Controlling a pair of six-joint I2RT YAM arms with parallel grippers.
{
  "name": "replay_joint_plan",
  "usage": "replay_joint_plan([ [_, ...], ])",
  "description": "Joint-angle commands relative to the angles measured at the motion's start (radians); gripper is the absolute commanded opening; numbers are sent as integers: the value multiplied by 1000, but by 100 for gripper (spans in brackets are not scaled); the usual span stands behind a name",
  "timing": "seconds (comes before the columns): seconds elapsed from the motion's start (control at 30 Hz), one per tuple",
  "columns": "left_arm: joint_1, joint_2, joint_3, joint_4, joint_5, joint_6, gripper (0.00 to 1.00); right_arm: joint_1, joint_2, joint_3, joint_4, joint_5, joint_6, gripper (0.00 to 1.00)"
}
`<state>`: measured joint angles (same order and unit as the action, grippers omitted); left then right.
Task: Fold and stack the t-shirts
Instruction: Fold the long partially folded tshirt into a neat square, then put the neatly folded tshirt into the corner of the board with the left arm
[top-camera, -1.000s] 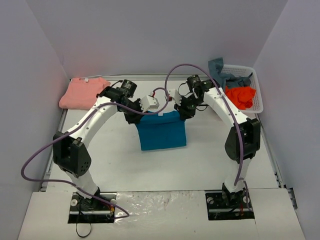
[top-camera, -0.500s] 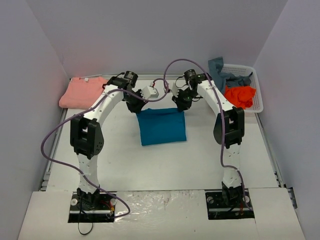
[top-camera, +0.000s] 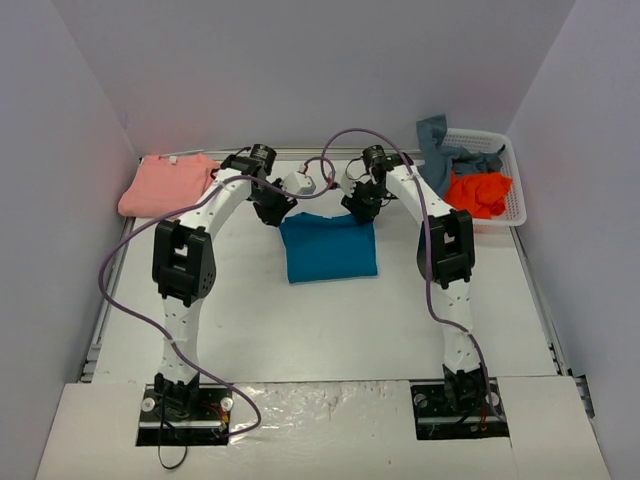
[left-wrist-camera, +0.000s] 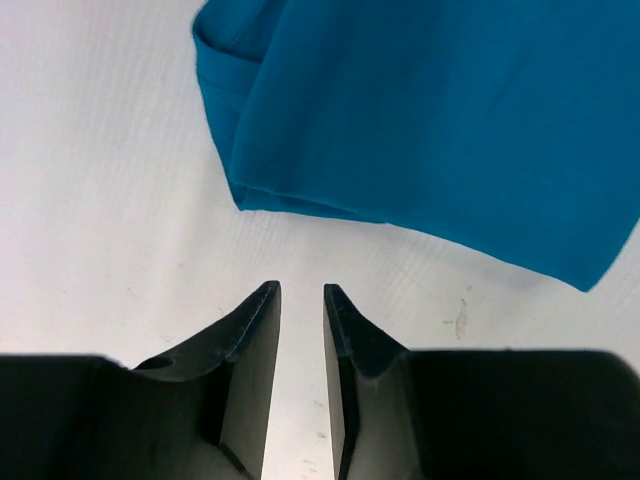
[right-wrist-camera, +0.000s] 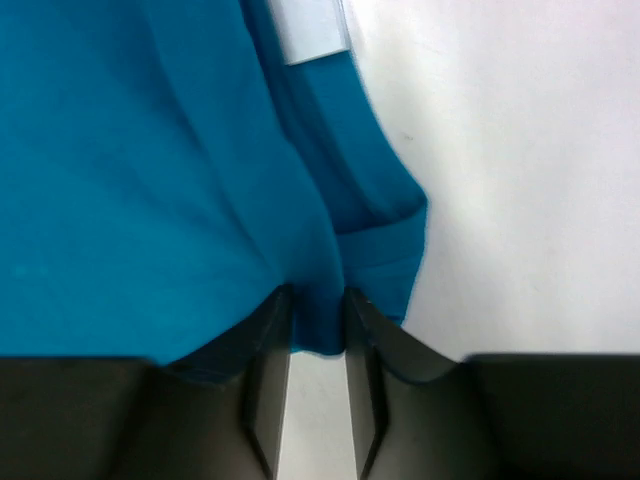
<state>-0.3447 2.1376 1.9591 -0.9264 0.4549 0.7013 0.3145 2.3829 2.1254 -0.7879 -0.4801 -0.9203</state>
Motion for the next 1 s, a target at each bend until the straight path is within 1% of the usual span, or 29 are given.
replay_joint_plan([
  [0.0,10,-7,76,43,-9,-25,24,-9,1,37,47,67,47,27],
  [0.07,10,-11,78,49,-13,-34,24,-9,13,39,52,87,67,48],
  [0.13,12,-45,54,64,-19,-65,25,-11,4,27,62,100,96,55],
  [0.17,15,-89,6,102,-21,-81,25,-11,-5,18,90,118,107,71],
  [0.2,24,-116,-23,124,-18,-114,25,-12,-19,2,110,123,116,80],
  [0.23,29,-172,-51,158,-13,-127,24,-15,-62,-49,166,132,136,93],
  [0.27,36,-201,-102,175,-10,-169,24,-15,-88,-82,196,141,141,94],
  [0.3,48,-224,-123,188,-28,-195,24,-14,-138,-116,229,155,144,95],
  [0.33,59,-248,-137,193,-25,-215,25,-11,-160,-178,260,170,150,96],
  [0.37,73,-287,-152,196,-18,-264,25,-9,-181,-202,309,204,173,97],
  [0.47,136,-364,-222,225,4,-360,25,-2,-254,-249,348,245,218,99],
  [0.53,191,-409,-287,264,-5,-416,25,18,-312,-265,358,311,276,100],
  [0.6,226,-426,-333,277,-10,-482,25,40,-385,-312,365,356,285,100],
  [0.63,255,-433,-344,281,-37,-500,25,55,-408,-329,372,369,287,100],
  [0.7,279,-438,-374,285,-82,-546,22,116,-471,-386,381,418,300,100],
  [0.73,289,-438,-381,282,-81,-556,21,142,-482,-401,383,434,310,100],
  [0.77,305,-436,-385,276,-79,-566,20,197,-499,-430,383,446,317,100],
  [0.83,312,-439,-390,267,-110,-601,20,263,-501,-465,380,475,330,100],
  [0.87,319,-441,-390,262,-110,-609,18,335,-490,-484,383,501,325,100],
  [0.9,322,-453,-400,268,-113,-615,18,369,-481,-513,391,540,330,100],
  [0.97,331,-472,-417,291,-117,-637,18,452,-447,-538,401,560,343,100],
])
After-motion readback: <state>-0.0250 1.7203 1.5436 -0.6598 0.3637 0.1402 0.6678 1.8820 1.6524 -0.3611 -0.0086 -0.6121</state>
